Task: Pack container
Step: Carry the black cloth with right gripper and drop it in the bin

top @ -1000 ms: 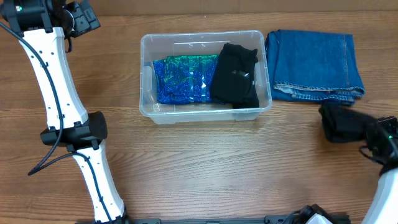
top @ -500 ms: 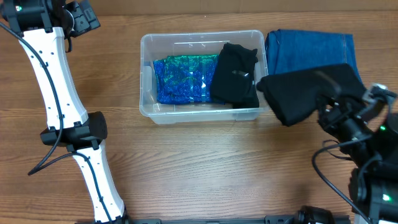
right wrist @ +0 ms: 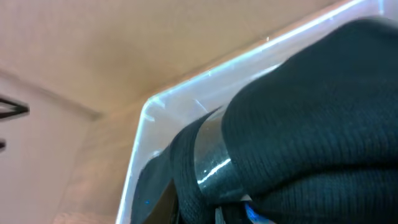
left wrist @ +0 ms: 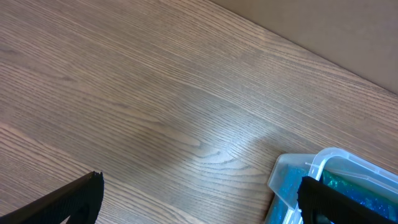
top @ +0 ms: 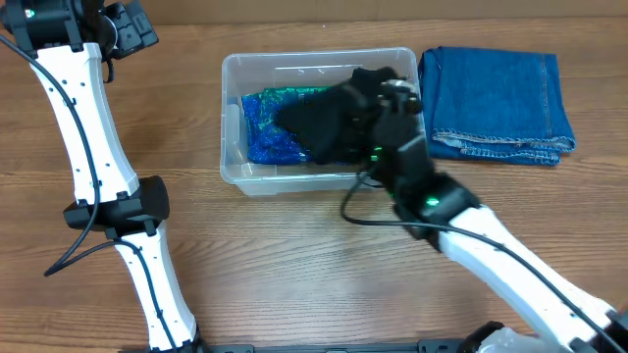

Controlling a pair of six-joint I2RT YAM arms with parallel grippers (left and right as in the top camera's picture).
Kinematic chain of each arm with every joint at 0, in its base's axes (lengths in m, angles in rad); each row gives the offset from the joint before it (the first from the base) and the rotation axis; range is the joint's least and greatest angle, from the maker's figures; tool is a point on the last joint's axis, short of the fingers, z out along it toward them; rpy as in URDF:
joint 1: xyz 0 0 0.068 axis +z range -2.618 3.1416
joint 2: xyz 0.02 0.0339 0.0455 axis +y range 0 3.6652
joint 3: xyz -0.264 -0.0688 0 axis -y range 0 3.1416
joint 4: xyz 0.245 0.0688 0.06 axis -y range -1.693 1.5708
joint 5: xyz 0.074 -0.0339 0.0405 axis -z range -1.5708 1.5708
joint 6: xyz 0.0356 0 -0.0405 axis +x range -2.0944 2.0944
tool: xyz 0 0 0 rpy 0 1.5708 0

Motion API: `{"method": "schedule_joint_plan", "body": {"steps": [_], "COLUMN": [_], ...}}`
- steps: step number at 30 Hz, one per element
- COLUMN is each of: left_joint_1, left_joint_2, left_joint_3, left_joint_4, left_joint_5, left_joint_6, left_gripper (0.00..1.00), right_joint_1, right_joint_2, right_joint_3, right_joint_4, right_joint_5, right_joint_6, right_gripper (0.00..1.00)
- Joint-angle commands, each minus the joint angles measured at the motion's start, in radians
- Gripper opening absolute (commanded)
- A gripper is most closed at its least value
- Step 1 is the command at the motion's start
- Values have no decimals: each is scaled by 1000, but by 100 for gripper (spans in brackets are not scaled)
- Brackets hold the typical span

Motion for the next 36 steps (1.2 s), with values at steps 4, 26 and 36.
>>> {"method": "schedule_joint_plan", "body": {"steps": [4,26,36], "left_joint_1": [2,2,2], "left_joint_2": [-39,-39,-39], "left_joint_3": [1,1,1], "left_joint_4": [1,1,1], "left_joint_5": [-13,-13,-13], "left_joint_6": [19,19,19], "left_gripper": [100,100,100], "right_joint_1": [75,162,51], "right_joint_2": [176,420,239], "right_joint_3": [69,261,436], "right_joint_4": [269,248,-433], "right_joint_5": [294,140,143], "right_joint_6": [271,299,-210], "right_gripper": [4,100,100]}}
